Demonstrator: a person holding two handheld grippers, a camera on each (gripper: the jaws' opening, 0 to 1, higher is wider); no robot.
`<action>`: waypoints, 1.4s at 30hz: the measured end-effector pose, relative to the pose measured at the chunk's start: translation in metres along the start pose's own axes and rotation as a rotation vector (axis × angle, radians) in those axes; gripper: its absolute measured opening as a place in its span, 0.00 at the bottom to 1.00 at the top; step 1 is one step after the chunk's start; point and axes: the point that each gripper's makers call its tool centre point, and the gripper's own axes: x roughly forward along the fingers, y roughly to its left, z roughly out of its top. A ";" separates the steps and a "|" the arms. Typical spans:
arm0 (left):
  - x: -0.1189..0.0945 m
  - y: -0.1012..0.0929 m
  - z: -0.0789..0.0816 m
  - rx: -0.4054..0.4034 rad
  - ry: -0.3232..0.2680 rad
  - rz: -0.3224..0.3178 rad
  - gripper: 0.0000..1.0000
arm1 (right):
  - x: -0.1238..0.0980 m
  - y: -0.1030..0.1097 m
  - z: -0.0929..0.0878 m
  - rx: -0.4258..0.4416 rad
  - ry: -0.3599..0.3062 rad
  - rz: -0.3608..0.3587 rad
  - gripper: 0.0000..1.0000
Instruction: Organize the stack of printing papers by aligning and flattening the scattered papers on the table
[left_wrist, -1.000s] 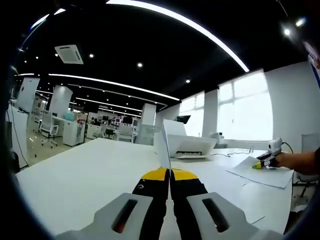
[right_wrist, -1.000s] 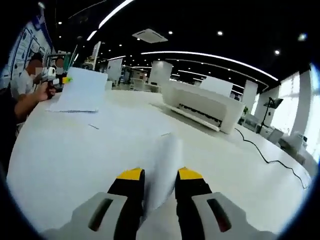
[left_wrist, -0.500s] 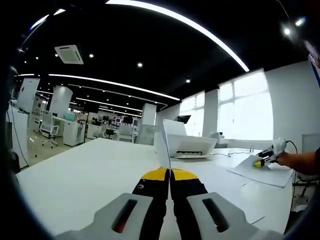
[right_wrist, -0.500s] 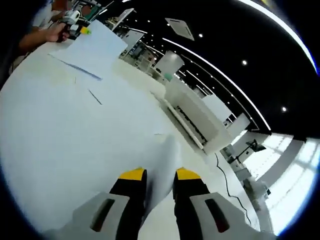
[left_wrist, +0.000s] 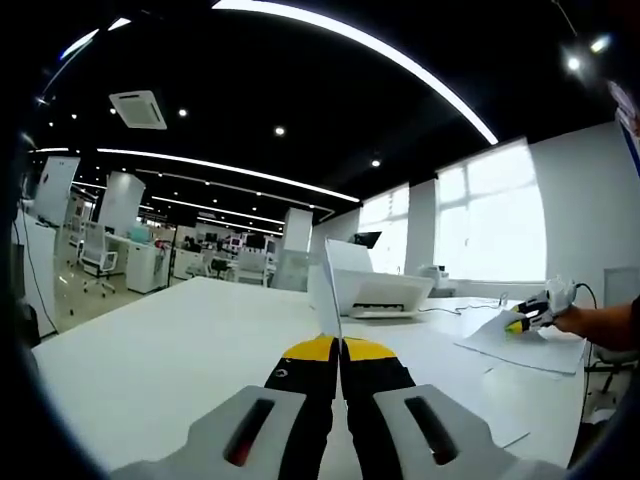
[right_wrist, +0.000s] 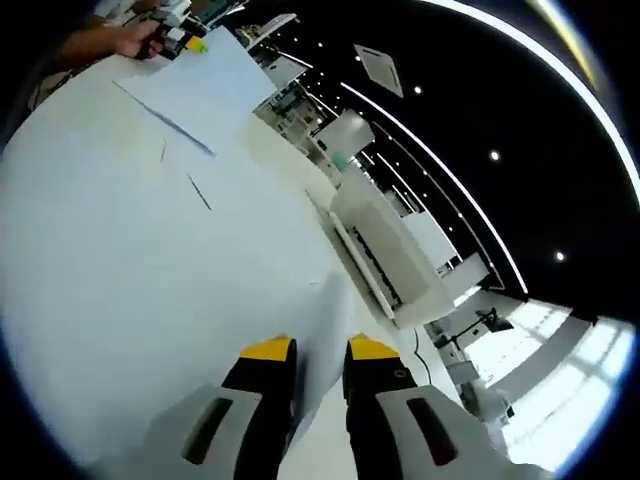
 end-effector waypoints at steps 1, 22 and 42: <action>0.000 0.000 0.000 0.000 0.000 0.000 0.07 | 0.000 0.002 0.000 0.029 -0.008 0.013 0.16; 0.000 0.000 0.000 0.002 -0.002 0.001 0.07 | 0.013 0.003 -0.031 0.729 -0.053 0.171 0.15; 0.000 0.000 0.000 0.001 -0.002 0.001 0.07 | -0.002 -0.026 -0.041 0.903 -0.062 0.066 0.00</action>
